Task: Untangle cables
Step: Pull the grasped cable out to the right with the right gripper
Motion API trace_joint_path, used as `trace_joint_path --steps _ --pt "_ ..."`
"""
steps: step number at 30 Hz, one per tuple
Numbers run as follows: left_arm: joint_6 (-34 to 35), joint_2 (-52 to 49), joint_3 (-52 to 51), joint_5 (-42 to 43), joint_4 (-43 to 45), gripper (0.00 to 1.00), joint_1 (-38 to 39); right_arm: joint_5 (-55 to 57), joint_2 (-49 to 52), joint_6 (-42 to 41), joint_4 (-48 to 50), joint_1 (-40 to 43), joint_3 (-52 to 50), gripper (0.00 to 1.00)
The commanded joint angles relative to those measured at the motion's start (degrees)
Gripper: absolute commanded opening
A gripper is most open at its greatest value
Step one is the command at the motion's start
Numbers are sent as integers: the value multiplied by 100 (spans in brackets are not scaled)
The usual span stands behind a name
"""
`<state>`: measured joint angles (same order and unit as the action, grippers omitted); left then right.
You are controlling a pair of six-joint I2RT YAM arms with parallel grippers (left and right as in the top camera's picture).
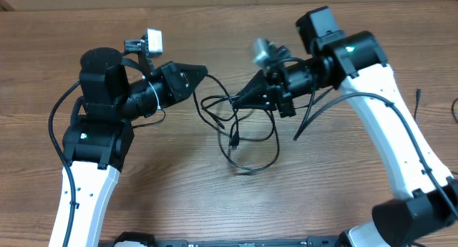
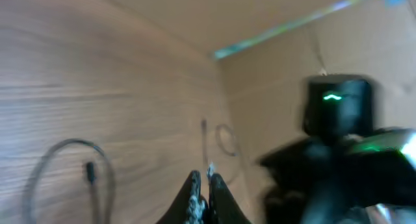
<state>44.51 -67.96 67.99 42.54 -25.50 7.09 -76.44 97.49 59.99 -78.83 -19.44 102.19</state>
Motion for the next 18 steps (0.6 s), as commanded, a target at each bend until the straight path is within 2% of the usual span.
trace_joint_path --steps 1,7,11,16,18 --pt "-883 15 42 -1047 -841 4 2 -992 -553 11 33 221 20 4" --pt "-881 15 42 -2481 -2131 4 0 -1344 -953 11 52 723 20 4" --pt "-883 15 42 -2717 -2406 4 0 -1338 -1027 -118 26 1252 20 4" --pt "-879 15 42 -2848 -2424 4 0 -927 -1027 -1049 -7 2122 20 4" --pt "-874 15 42 -3115 -2505 4 0 -914 -1027 -1119 -120 2406 20 4"
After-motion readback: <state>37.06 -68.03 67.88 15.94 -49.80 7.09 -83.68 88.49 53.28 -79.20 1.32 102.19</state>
